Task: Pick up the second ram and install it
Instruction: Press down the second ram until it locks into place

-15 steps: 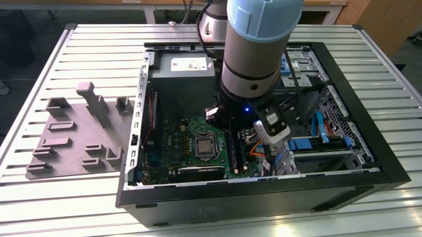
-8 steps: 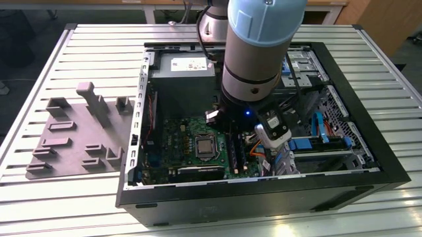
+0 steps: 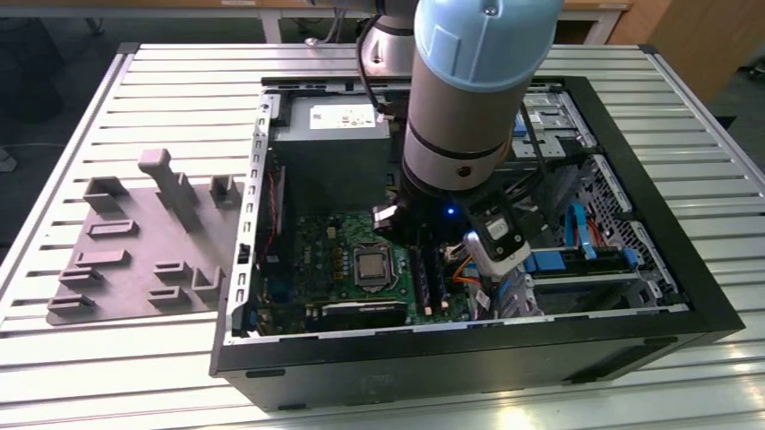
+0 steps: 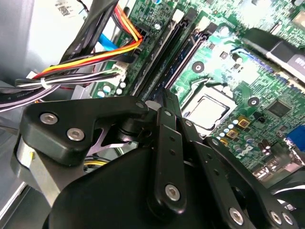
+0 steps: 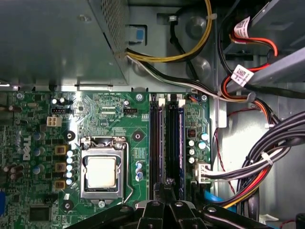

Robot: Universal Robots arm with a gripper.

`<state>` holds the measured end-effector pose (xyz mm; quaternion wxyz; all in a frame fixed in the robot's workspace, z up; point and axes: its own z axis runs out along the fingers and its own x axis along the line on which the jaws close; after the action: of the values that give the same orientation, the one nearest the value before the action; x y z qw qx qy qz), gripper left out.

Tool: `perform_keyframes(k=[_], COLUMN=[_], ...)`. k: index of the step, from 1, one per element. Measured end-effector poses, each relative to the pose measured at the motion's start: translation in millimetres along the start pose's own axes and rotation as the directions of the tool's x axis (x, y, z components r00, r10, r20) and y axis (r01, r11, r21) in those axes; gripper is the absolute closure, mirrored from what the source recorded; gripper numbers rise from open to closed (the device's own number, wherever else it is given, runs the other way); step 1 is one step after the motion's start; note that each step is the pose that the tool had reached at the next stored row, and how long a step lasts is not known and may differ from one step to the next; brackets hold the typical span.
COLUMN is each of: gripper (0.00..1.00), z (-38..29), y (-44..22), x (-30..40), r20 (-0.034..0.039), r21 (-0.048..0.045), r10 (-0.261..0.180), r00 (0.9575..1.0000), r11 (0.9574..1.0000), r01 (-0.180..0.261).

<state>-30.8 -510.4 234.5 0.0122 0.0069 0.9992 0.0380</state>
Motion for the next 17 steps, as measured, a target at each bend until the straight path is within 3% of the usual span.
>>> perform_keyframes(k=[17], gripper=[0.89], z=[-0.8], y=[-13.4], x=[-0.2], r20=[0.0], r21=[0.0], r10=[0.0], r00=[1.0], r11=[1.0], r01=[0.0])
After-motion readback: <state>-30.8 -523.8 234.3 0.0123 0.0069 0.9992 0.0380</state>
